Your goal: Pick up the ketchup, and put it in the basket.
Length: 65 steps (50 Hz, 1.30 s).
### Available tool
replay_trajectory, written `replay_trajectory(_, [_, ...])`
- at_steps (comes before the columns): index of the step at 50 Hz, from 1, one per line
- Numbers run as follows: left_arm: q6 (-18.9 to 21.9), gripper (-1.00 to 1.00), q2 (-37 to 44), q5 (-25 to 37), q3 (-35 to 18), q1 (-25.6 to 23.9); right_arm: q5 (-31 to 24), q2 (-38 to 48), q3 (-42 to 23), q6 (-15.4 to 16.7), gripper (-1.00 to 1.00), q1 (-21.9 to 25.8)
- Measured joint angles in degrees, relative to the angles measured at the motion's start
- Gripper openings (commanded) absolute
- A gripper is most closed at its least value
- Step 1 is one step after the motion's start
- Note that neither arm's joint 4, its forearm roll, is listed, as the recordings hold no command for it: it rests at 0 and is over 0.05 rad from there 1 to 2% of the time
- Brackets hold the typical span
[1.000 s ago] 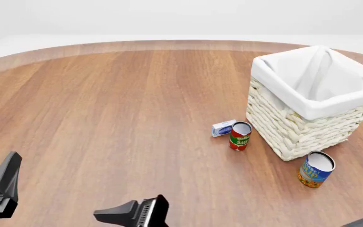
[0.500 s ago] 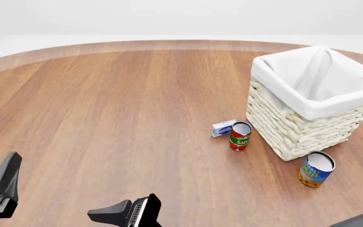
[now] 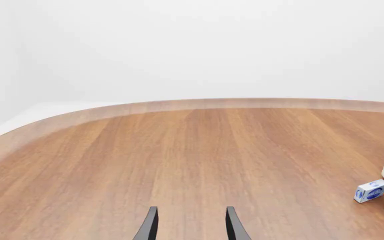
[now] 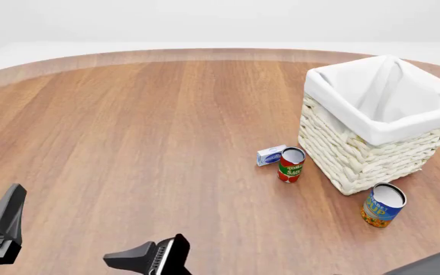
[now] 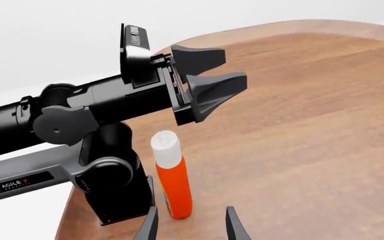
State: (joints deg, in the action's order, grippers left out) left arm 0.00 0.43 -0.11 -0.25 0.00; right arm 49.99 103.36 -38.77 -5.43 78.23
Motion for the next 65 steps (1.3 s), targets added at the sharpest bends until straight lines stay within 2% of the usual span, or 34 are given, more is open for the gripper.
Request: replay_trajectory(65, [0.0, 1.0, 0.0, 0.0, 0.0, 0.0, -3.57, 7.45, -8.77, -0.58, 1.0, -0.47])
